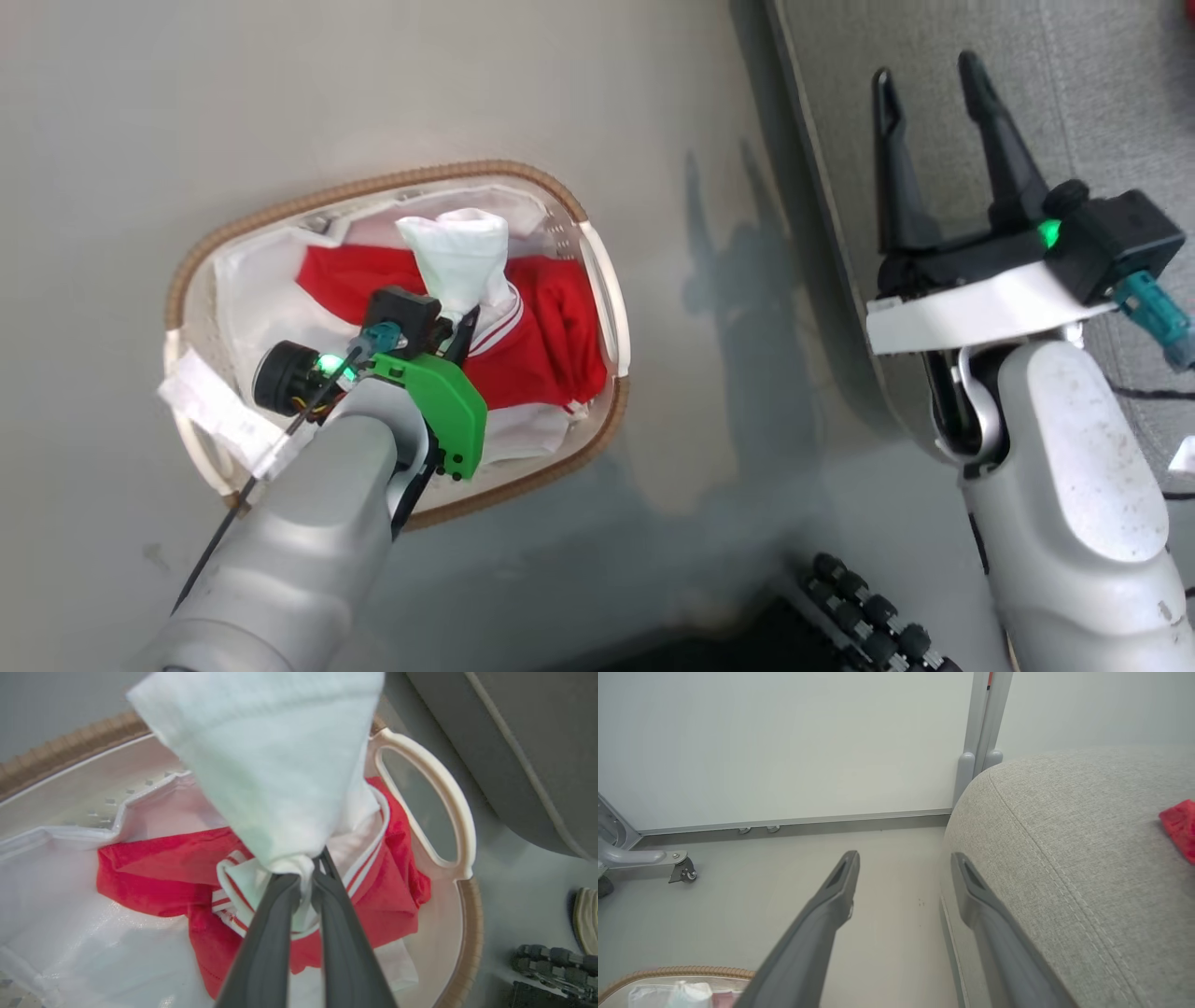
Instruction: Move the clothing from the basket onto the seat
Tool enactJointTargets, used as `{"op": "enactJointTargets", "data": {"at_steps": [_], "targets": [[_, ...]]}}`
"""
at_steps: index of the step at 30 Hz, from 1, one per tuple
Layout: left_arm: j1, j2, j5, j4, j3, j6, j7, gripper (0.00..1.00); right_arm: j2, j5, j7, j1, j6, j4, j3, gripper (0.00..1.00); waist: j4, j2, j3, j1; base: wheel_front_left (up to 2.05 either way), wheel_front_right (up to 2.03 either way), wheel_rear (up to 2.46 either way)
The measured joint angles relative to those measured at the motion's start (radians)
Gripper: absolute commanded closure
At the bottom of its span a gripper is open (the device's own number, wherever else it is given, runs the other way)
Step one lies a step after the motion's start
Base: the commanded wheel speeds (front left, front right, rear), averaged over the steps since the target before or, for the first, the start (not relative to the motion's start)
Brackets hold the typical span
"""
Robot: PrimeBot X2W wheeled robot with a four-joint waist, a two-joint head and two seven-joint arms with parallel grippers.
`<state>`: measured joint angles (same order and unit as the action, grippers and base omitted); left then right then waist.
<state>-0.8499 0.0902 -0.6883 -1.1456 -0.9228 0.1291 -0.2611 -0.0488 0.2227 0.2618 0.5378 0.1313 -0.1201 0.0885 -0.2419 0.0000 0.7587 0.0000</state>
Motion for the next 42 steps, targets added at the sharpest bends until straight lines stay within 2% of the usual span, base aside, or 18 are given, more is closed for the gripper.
{"op": "enactJointTargets", "data": {"at_steps": [5,10,15,23,33,42], "targets": [[0.083,0.055,0.059,0.173,0.085,-0.017,-0.001,1.0,0.0,-0.015,0.0,-0.052,0.0,-0.015,-0.011,0.0,0.023,0.0,-0.085,0.0,0.0,0.0,0.0],[0.196,0.065,0.127,0.309,0.186,-0.032,-0.001,1.0,0.0,-0.041,0.0,-0.107,0.0,-0.043,-0.021,0.0,0.054,0.0,-0.166,0.0,0.0,0.0,0.0],[0.301,0.05,0.17,0.423,0.309,-0.029,-0.001,1.0,0.0,-0.057,0.0,-0.153,0.0,-0.072,-0.015,0.0,0.09,0.0,-0.245,0.0,0.0,0.0,0.0],[0.393,0.023,0.265,0.546,0.44,-0.01,-0.001,1.0,0.0,-0.059,0.0,-0.231,0.0,-0.111,-0.013,0.0,0.147,0.0,-0.374,-0.0001,0.0,0.0,0.0],[0.429,0.012,0.327,0.72,0.518,-0.002,-0.001,1.0,0.0,-0.066,0.0,-0.313,0.0,-0.142,0.01,0.0,0.202,0.0,-0.518,-0.0001,0.0,0.0,0.0],[0.392,0.033,0.313,0.876,0.498,-0.001,-0.001,1.0,0.0,-0.063,0.0,-0.365,0.0,-0.163,0.028,0.0,0.229,0.0,-0.612,-0.0001,0.0,0.0,0.0]]}}
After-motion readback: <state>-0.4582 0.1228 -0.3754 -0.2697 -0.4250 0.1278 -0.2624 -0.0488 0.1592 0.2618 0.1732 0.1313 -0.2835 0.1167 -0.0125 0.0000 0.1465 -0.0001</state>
